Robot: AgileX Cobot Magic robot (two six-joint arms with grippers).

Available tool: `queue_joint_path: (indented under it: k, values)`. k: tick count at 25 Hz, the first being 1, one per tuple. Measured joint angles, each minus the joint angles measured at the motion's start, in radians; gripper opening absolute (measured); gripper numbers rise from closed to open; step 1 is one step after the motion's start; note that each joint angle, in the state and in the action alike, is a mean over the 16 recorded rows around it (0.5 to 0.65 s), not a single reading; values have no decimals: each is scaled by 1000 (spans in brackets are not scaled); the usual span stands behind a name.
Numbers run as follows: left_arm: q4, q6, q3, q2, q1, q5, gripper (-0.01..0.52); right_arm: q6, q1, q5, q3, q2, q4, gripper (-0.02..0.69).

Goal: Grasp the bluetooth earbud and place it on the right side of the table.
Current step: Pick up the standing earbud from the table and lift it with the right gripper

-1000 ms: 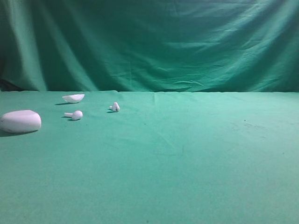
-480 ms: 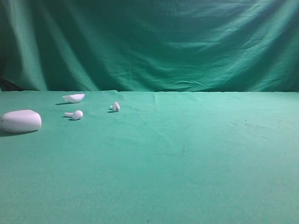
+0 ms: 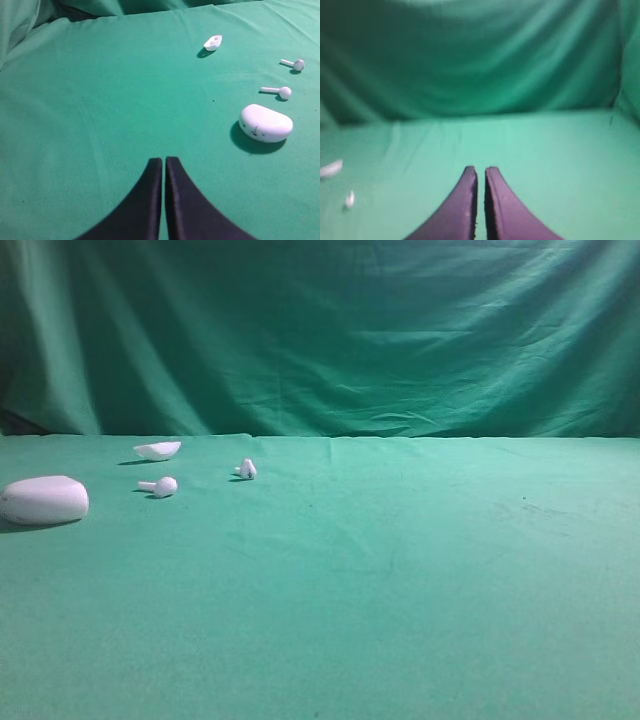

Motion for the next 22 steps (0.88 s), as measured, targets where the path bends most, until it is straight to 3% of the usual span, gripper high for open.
queue_joint_path:
  k: [12,22]
  values:
    - [0,0,0,0,0,0,0,-135,31,490,-416,607,23,49]
    - [0,0,0,0,0,0,0,-186,216,750,-837,1142,-9,49]
